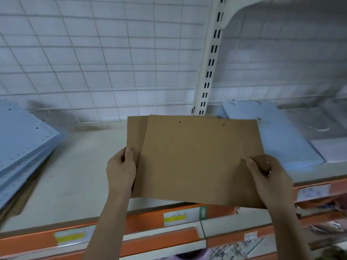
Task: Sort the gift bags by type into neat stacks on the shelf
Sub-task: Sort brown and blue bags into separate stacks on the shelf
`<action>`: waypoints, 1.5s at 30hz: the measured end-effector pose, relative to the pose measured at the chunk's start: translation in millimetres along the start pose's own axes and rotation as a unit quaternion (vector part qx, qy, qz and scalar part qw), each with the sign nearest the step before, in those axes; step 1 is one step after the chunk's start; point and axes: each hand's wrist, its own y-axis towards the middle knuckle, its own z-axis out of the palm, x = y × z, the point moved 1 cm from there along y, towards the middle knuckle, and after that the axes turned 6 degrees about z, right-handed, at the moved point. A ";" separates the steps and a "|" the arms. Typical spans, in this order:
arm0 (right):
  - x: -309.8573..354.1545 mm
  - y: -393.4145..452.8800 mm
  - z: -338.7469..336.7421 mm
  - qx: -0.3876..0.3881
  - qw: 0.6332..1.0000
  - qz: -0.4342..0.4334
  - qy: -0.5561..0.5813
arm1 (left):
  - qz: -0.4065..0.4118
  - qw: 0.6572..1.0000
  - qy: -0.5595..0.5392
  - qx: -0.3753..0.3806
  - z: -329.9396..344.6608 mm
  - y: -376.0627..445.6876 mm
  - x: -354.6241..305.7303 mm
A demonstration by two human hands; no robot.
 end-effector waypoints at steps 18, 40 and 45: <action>8.0 41.9 2.1 0.036 0.995 -0.094 -0.025 | 0.156 0.944 0.282 -0.072 2.5 -23.2 -1.2; 37.7 25.4 78.3 -0.084 0.954 -0.210 -0.199 | 0.131 0.961 0.243 -0.015 -39.3 -31.7 17.9; 83.0 -25.4 117.9 -0.028 0.956 -0.256 -0.138 | 0.138 0.962 0.233 -0.029 -91.1 -7.1 25.5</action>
